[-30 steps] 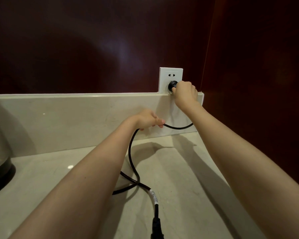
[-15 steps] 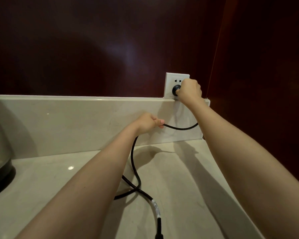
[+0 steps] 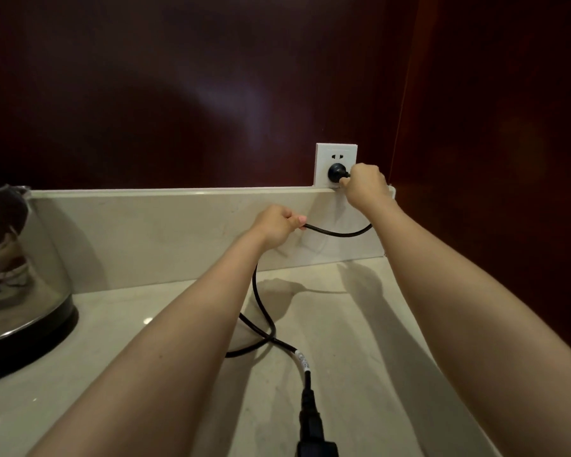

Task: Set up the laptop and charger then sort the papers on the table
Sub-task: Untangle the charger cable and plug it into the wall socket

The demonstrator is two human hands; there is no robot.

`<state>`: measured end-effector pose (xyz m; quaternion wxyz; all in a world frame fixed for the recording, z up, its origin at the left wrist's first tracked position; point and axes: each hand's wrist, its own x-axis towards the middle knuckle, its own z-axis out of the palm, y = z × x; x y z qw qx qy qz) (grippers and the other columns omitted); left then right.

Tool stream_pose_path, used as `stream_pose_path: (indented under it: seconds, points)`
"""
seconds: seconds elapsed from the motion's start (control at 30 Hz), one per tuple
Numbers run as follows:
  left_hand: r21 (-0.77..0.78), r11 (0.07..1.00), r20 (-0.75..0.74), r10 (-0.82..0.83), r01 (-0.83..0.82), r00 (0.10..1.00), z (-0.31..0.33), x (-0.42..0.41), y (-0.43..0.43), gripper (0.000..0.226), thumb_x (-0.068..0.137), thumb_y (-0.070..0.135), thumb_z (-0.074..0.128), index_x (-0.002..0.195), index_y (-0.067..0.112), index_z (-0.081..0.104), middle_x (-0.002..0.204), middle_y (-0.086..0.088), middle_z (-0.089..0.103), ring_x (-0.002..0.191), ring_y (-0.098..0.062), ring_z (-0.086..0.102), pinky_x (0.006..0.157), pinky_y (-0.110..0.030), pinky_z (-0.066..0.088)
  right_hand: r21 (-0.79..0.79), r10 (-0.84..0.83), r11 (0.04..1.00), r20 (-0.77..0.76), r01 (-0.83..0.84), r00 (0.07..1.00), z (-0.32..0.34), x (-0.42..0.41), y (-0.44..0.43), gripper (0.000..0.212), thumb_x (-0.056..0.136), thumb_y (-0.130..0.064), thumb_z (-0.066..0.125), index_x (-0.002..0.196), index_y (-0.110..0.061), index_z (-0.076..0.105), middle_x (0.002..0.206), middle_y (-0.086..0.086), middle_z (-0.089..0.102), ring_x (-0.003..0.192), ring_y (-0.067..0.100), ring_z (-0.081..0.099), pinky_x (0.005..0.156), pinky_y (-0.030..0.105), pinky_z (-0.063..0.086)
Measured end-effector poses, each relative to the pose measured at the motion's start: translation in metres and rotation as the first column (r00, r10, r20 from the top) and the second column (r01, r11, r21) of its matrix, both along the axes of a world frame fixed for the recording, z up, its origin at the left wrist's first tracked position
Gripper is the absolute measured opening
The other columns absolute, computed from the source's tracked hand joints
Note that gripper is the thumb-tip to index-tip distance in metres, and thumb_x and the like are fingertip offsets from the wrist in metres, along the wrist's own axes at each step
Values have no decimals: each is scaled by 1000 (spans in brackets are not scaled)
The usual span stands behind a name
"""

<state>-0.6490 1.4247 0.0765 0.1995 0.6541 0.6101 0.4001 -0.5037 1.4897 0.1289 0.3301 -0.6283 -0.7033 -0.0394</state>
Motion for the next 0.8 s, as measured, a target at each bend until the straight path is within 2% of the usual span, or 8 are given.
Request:
stream_pose_path:
  seconds: [0.1,0.2,0.27,0.33,0.4,0.5,0.67,0.8]
  points:
    - [11,1000,-19,4,-4,1000,5,3,-11,30,97,23,49,106,0,66,93,-5,53,89,-18,46,79,-22,32,46,-12,999,14,11,1000,-4,9,-15,31,97,-18,45,118,3,54,122,20,54,112,35,52,89,38,44]
    - [7,1000,-96,22,-22,995,9,9,-26,28,96,27,51,106,6,66,98,-5,57,97,-20,51,84,-25,37,124,-51,991,34,47,998,-10,16,-36,37,95,-17,46,129,-2,46,129,18,46,120,34,44,98,42,37]
    - [31,996,-158,87,-83,984,9,13,-31,25,93,31,55,107,13,65,111,-7,59,113,-26,51,98,-34,40,177,-84,981,14,80,996,-16,17,-49,41,92,-12,47,133,-5,42,132,16,44,123,33,41,100,41,33]
    - [90,987,-237,153,-135,959,11,22,-49,26,92,30,56,115,18,59,128,-9,50,125,-28,41,104,-37,34,180,-102,978,-28,105,994,-21,21,-72,41,91,-9,47,131,-7,43,132,16,44,123,33,40,100,40,33]
    - [159,976,-263,188,-149,946,13,28,-64,30,93,24,53,123,19,51,135,-9,40,129,-27,35,104,-35,30,154,-81,984,-60,89,995,-26,21,-88,38,91,-11,47,129,-8,46,131,16,45,122,33,40,99,39,34]
    - [205,974,-263,149,-95,953,17,34,-88,30,93,16,49,123,18,50,134,-10,40,126,-28,37,101,-35,32,113,-49,992,-119,63,992,-31,20,-117,33,92,-14,48,124,-9,52,129,15,48,121,33,43,97,37,37]
    - [127,992,-177,9,14,984,14,41,-127,29,89,6,46,113,16,58,121,-10,56,112,-29,52,93,-40,46,-65,-15,998,-206,2,978,-37,19,-165,23,87,-14,52,106,-9,65,112,12,64,105,29,59,82,34,48]
    - [51,996,-102,-74,80,992,3,43,-165,28,89,5,44,109,17,58,120,-9,58,107,-26,57,85,-32,47,-110,-37,994,-223,13,974,-46,22,-220,21,87,-13,53,100,-8,69,109,11,67,103,28,61,80,31,48]
